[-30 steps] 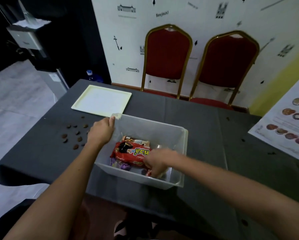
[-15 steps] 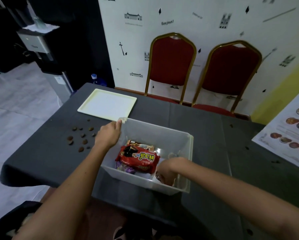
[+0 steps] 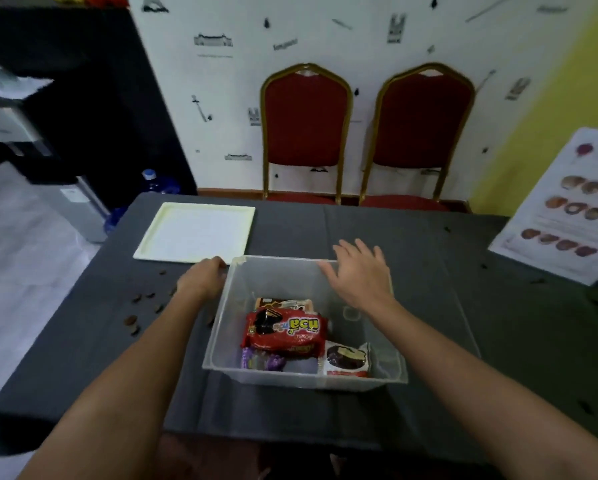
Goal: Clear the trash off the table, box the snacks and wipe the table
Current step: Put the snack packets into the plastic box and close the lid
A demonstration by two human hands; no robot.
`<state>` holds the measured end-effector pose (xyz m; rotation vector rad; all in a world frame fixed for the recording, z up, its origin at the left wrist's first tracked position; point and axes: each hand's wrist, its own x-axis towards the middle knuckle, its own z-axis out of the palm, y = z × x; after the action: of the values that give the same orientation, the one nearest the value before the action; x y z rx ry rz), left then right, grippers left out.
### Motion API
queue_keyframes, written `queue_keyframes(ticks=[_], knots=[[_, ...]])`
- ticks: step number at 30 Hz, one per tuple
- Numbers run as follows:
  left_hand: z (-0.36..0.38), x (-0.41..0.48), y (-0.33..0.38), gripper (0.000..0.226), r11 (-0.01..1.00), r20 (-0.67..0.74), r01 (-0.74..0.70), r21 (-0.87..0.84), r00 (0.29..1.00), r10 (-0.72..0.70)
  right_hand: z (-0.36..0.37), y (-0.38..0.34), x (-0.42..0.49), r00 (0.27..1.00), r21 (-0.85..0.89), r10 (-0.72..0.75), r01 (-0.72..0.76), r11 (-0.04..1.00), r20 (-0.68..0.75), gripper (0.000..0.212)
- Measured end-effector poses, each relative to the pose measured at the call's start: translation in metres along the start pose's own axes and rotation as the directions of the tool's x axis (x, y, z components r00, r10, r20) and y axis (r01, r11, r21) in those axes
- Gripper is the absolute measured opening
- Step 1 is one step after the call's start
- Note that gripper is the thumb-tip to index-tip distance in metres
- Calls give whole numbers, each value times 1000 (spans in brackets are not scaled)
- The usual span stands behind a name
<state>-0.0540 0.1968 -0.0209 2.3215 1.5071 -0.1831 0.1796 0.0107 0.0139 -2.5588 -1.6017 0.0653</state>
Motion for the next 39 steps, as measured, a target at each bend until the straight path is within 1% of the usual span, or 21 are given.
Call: queue_keyframes(ticks=[4, 8, 10, 12, 16, 18, 21, 23, 24, 25, 26, 27, 28, 29, 31, 33, 34, 36, 37, 38, 39], knots=[[15, 35, -1, 41, 984, 20, -94, 149, 996, 92, 0, -2, -1, 999, -46, 19, -21, 999, -26, 73], [29, 57, -2, 36, 973, 67, -126, 196, 991, 115, 6, -1, 0, 999, -72, 24, -26, 997, -29, 73], [32, 64, -2, 33, 946, 3, -154, 284, 987, 160, 8, -2, 1, 998, -74, 27, -30, 997, -48, 73], [35, 71, -5, 25, 931, -72, -181, 316, 974, 214, 9, -2, 2, 998, -71, 36, -40, 997, -51, 76], [33, 76, -11, 24, 899, -116, -237, 369, 948, 297, 5, -3, 3, 998, -25, 44, -45, 999, -39, 87], [24, 71, -11, 27, 893, -194, -236, 383, 925, 328, -2, -5, 6, 997, 52, 71, -72, 996, 15, 86], [-11, 56, -1, 27, 913, -350, -254, 321, 864, 363, -21, -12, 14, 975, 222, 127, -166, 961, 181, 78], [-43, 41, 8, 27, 935, -462, -282, 213, 815, 351, -36, -25, 26, 964, 420, 155, -236, 876, 217, 71], [-60, 32, 13, 27, 946, -520, -295, 134, 792, 320, -43, -35, 34, 961, 563, 160, -262, 783, 224, 66], [-75, 22, 17, 25, 949, -573, -310, 50, 769, 282, -51, -47, 44, 950, 725, 150, -306, 617, 273, 61], [-87, 13, 21, 21, 939, -615, -343, -11, 743, 264, -58, -60, 55, 929, 848, 105, -367, 382, 355, 57], [-95, 3, 28, 17, 919, -643, -394, -29, 711, 285, -66, -72, 64, 899, 889, 31, -436, 138, 436, 56], [-102, -8, 35, 15, 890, -662, -455, -7, 669, 338, -74, -84, 72, 876, 874, -59, -482, -53, 479, 57], [-106, -21, 43, 14, 856, -665, -515, 46, 624, 411, -81, -92, 79, 865, 851, -118, -500, -159, 487, 58], [-108, -46, 64, 17, 784, -635, -596, 173, 541, 551, -94, -99, 88, 868, 826, -135, -497, -266, 479, 54], [-106, -66, 82, 22, 736, -579, -621, 269, 507, 639, -100, -94, 94, 872, 811, -67, -476, -340, 484, 40], [-103, -74, 88, 24, 718, -549, -627, 301, 502, 669, -102, -88, 93, 874, 828, -8, -464, -315, 487, 33], [-97, -84, 97, 24, 679, -486, -667, 308, 503, 714, -102, -67, 90, 872, 859, 67, -461, -223, 486, 35], [-95, -87, 99, 23, 685, -455, -688, 240, 543, 705, -101, -57, 84, 872, 862, 60, -466, -200, 485, 34], [-93, -88, 100, 23, 721, -441, -679, 135, 611, 658, -100, -45, 78, 871, 860, 41, -476, -185, 490, 30], [-90, -87, 98, 26, 782, -447, -622, 37, 690, 569, -98, -33, 70, 865, 855, 26, -491, -170, 502, 28]])
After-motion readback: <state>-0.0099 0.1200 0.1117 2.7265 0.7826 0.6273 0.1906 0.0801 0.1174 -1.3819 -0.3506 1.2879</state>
